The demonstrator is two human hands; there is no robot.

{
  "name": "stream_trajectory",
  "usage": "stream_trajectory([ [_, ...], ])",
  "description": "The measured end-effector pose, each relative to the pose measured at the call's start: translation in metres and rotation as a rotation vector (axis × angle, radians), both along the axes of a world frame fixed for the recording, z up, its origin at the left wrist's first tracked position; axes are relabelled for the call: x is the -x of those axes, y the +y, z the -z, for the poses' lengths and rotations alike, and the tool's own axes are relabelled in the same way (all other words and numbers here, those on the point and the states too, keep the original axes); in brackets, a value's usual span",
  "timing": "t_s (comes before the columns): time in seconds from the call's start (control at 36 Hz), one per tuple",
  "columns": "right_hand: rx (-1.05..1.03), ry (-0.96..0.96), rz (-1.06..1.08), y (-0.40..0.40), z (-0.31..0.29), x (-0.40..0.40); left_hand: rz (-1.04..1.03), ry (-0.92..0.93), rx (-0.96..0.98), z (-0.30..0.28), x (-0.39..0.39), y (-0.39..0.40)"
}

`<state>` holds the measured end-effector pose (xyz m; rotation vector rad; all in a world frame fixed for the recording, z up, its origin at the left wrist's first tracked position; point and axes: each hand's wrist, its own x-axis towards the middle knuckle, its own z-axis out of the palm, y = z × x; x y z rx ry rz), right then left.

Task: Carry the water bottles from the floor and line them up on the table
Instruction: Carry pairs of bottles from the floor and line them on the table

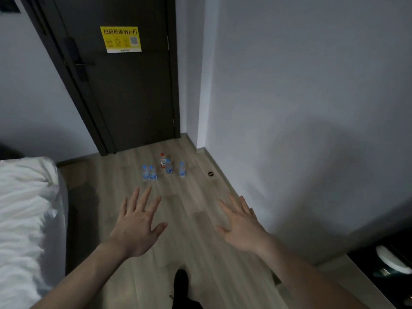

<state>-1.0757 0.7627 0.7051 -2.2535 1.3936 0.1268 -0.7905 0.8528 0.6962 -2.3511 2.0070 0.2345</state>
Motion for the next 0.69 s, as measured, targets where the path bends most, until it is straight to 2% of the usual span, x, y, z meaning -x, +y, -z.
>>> stream_trajectory([
  [0.17,-0.050,0.032,-0.047,-0.084,0.020,-0.083,-0.065,-0.010,-0.064,0.014,-0.081,-0.072],
  [0.42,-0.077,0.019,-0.136,-0.187,0.032,-0.213,-0.174,0.019,-0.055,0.024,-0.202,-0.144],
  [0.69,-0.102,0.016,-0.096,-0.286,0.050,-0.321,-0.135,0.041,-0.095,0.047,-0.312,-0.253],
])
